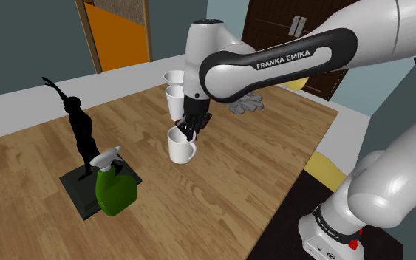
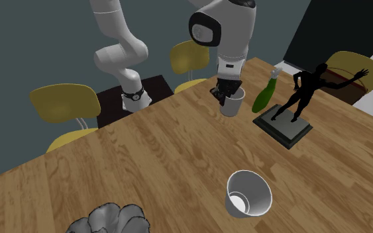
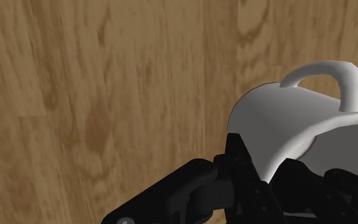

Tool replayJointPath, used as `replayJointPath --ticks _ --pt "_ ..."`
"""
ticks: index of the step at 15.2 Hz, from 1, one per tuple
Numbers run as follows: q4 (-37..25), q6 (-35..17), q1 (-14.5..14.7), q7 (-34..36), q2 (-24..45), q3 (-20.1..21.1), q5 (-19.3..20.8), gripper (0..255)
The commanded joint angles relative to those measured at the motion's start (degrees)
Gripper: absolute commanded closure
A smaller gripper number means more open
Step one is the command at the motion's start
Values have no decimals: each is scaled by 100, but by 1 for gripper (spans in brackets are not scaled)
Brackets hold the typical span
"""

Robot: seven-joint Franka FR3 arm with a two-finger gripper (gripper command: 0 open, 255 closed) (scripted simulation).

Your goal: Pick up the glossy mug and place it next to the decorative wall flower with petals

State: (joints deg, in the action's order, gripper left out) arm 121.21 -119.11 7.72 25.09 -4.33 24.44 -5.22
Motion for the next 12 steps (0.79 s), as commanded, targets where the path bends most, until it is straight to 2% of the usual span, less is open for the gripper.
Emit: replayJointPath --ticks 1,12 --pt "-112 165 -3 -7 -55 -9 -18 255" --pt "-783 1006 -22 -17 -237 -53 -61 255"
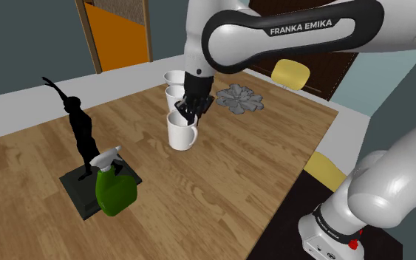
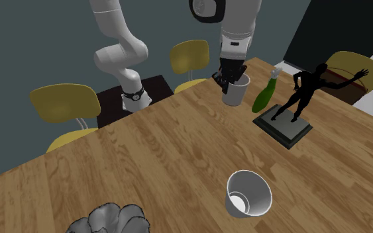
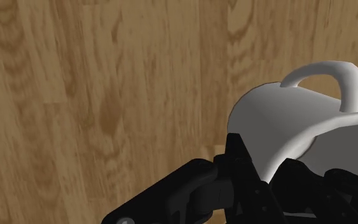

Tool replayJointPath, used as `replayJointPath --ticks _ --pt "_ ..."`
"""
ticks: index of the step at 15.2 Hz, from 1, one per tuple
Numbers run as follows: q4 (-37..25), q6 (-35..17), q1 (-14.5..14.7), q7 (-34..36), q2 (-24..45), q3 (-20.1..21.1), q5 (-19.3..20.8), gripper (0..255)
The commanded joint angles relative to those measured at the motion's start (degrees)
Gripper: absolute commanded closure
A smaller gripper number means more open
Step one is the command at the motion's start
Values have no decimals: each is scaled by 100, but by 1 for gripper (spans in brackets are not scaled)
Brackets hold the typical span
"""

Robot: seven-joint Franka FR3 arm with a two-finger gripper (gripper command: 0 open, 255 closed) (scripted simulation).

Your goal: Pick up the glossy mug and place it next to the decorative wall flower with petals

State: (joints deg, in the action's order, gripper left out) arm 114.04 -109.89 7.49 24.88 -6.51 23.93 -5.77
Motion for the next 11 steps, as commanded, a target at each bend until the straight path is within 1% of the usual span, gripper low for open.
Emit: replayJointPath --ticks 1,6,11 --pt "-120 144 -1 5 -26 -4 -5 255" --pt "352 162 -274 -771 -480 -449 -134 255" --pt "661 204 -540 -1509 -773 -913 -135 255"
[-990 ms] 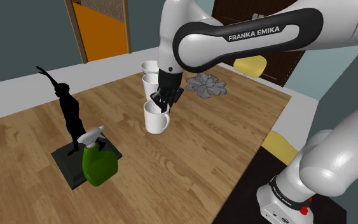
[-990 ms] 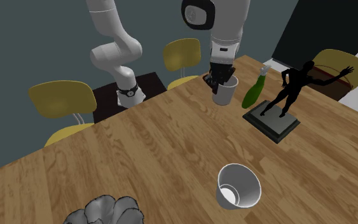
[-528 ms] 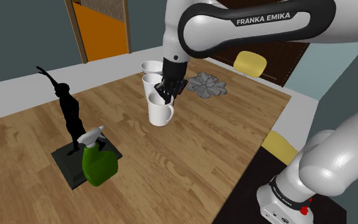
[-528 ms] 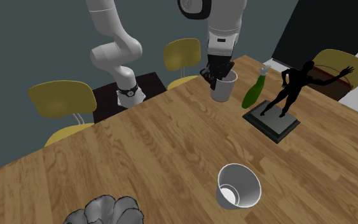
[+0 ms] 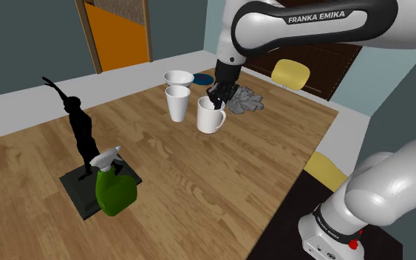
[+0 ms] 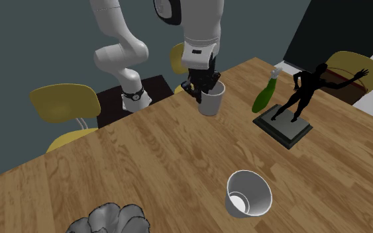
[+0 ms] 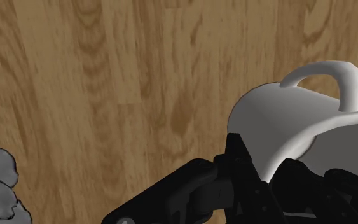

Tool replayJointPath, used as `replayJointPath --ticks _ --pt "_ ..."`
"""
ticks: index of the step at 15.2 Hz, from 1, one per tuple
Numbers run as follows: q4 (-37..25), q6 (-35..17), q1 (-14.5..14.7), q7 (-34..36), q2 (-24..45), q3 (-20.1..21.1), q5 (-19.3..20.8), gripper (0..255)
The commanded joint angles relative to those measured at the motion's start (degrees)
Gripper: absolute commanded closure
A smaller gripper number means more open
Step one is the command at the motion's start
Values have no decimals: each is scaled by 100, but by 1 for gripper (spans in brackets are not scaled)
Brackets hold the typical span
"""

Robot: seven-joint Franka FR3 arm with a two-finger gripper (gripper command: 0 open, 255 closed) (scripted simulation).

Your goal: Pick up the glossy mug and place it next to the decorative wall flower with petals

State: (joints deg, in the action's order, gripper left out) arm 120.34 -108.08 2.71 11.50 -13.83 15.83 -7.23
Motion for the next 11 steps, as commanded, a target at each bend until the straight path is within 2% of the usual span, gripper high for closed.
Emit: replayJointPath --ticks 1,11 --pt "74 32 -116 -315 -81 -196 21 255" --pt "151 128 -685 -1707 -140 -1114 242 255"
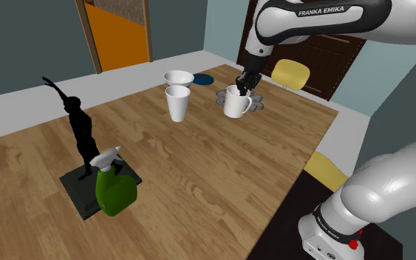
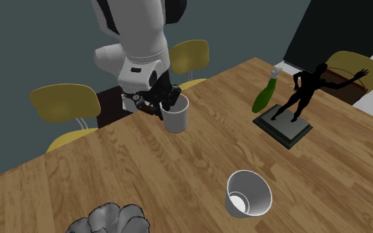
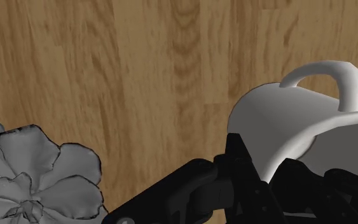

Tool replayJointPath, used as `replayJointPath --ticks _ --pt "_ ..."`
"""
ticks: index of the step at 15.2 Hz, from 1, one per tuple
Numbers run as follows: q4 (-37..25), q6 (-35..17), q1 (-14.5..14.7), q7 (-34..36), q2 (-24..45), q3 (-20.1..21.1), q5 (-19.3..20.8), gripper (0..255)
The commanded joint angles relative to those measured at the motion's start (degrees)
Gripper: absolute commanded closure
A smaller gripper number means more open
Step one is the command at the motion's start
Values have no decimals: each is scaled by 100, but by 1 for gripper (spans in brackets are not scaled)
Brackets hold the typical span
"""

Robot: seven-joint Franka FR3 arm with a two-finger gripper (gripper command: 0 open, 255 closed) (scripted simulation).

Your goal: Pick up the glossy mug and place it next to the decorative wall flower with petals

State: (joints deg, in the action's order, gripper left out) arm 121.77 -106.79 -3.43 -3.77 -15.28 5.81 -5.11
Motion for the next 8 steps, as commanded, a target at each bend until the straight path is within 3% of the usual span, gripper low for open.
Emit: replayJointPath --ticks 1,8 --pt "-20 9 -129 -315 33 -200 56 255" --pt "-393 88 -532 -1253 383 -799 209 255"
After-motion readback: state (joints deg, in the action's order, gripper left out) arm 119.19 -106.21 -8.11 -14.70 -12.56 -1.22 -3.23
